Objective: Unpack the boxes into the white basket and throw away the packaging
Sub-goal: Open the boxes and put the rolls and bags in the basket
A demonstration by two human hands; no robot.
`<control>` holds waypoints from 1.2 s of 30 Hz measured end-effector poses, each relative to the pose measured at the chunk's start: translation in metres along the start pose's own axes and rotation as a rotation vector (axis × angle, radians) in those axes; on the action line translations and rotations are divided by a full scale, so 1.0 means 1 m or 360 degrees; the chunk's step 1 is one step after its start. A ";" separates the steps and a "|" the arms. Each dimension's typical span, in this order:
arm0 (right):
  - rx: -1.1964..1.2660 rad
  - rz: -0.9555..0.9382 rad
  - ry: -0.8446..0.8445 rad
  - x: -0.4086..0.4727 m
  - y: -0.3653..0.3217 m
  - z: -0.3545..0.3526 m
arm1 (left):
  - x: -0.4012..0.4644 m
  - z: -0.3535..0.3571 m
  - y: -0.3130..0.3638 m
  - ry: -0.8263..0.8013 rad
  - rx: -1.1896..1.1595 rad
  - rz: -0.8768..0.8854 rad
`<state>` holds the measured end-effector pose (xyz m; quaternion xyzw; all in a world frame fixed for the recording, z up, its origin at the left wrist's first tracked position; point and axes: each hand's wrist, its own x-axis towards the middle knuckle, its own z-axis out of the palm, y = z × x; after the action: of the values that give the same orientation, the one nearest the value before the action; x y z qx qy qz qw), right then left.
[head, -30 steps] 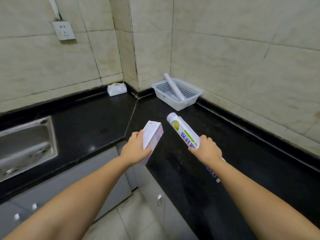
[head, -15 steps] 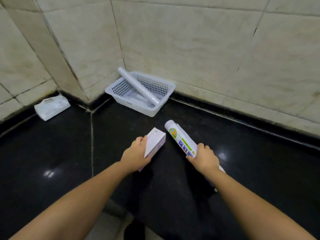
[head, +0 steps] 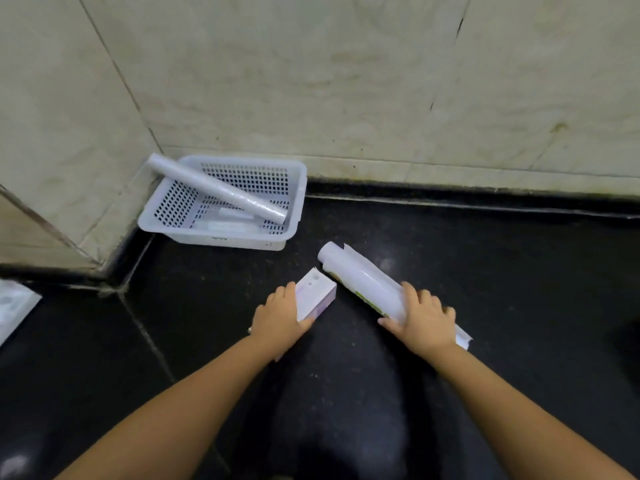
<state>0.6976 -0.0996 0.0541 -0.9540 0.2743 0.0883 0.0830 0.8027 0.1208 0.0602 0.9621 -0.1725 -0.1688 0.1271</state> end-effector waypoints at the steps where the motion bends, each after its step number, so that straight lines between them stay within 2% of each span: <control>1: -0.0010 0.0012 -0.0012 -0.002 0.002 -0.001 | 0.000 -0.003 -0.002 -0.0022 -0.0070 -0.0003; 4: 0.0014 0.0047 -0.0066 -0.007 0.005 -0.008 | -0.007 -0.010 -0.012 -0.0013 -0.0343 0.0046; 6: 0.0071 0.0012 0.0008 -0.010 -0.004 -0.017 | -0.014 -0.017 -0.017 0.0048 -0.0573 0.0148; 8: 0.0235 -0.0130 0.0152 -0.011 -0.021 -0.034 | -0.021 -0.030 -0.015 0.0122 -0.0749 0.0247; 9: 0.0443 -0.0219 0.0146 -0.011 -0.032 -0.047 | -0.024 -0.037 -0.010 0.0158 -0.0777 0.0291; 10: 0.0717 -0.0302 0.0053 -0.012 -0.044 -0.063 | -0.026 -0.043 -0.006 0.0196 -0.0769 0.0335; 12: 0.1227 -0.0432 -0.0298 -0.016 -0.064 -0.093 | -0.030 -0.051 0.003 0.0259 -0.0692 0.0394; 13: 0.1357 -0.0484 -0.0441 -0.018 -0.071 -0.104 | -0.031 -0.054 0.006 0.0293 -0.0648 0.0422; 15: 0.1371 -0.0584 -0.0497 -0.020 -0.079 -0.118 | -0.033 -0.062 0.011 0.0353 -0.0593 0.0485; 18: 0.1470 -0.0616 -0.0397 -0.025 -0.083 -0.125 | -0.037 -0.078 0.021 0.0426 -0.0531 0.0581; 25: 0.1628 -0.0611 -0.0452 -0.037 -0.083 -0.134 | -0.043 -0.099 0.048 0.0512 -0.0659 0.0698; 28: 0.1481 -0.0623 -0.0448 -0.035 -0.074 -0.144 | -0.048 -0.103 0.047 0.0500 -0.0650 0.0759; 32: 0.1324 -0.0658 -0.0512 -0.035 -0.070 -0.151 | -0.047 -0.105 0.050 0.0465 -0.0478 0.0845; 36: 0.1290 -0.0668 -0.0467 -0.038 -0.071 -0.154 | -0.042 -0.112 0.052 0.0524 -0.0256 0.0944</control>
<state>0.7235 -0.0529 0.2199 -0.8570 0.0734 0.0892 0.5023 0.7918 0.1100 0.1901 0.8713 -0.4080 0.0198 0.2720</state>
